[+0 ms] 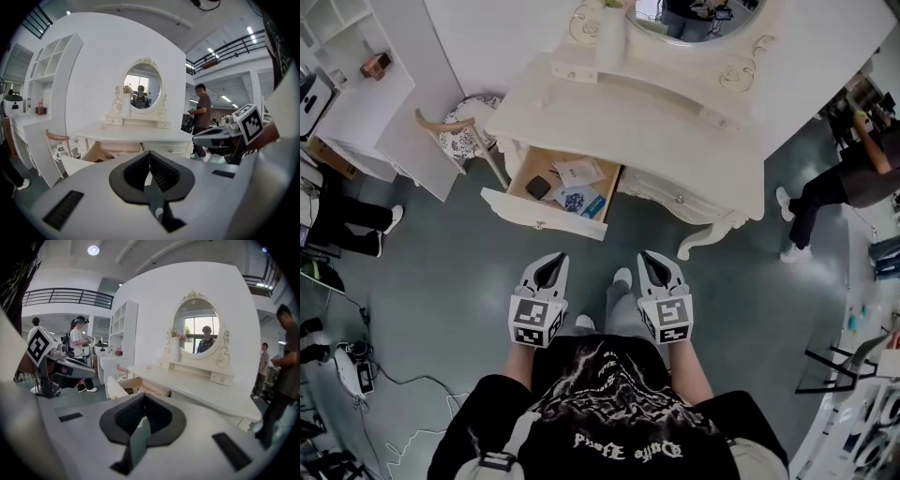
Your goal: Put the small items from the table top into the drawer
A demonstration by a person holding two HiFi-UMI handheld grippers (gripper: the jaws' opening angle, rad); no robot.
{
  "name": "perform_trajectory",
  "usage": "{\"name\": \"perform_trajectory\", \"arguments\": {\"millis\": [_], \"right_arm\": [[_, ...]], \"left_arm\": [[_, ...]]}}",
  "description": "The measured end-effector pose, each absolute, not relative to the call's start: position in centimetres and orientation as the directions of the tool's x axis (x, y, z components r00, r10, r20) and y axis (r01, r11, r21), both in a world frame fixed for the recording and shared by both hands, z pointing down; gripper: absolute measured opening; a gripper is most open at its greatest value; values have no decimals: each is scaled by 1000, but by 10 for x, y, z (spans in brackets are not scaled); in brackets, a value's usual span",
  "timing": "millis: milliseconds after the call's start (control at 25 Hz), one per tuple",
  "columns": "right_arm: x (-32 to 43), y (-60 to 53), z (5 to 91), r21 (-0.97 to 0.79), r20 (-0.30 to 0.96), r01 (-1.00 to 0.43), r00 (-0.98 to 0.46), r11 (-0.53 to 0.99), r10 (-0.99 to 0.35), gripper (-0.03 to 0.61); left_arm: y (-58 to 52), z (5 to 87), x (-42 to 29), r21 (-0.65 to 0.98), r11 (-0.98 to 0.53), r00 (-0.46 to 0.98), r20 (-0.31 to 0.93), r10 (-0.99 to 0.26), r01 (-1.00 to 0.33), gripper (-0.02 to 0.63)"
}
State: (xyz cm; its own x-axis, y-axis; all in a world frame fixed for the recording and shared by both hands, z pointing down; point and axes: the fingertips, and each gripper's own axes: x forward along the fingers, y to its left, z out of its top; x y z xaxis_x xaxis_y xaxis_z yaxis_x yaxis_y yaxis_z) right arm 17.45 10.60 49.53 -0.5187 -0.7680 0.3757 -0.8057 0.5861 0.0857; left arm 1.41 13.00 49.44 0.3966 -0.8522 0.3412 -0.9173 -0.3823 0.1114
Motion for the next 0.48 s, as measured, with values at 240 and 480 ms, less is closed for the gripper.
{"name": "perform_trajectory", "arguments": {"millis": [240, 480], "right_arm": [[167, 75, 501, 77, 384, -767, -567, 637, -729, 11], [162, 28, 497, 88, 396, -727, -602, 681, -694, 11]], "left_arm": [[109, 498, 8, 113, -323, 342, 345, -874, -940, 15], [76, 493, 0, 128, -263, 291, 341, -894, -956, 15]]}}
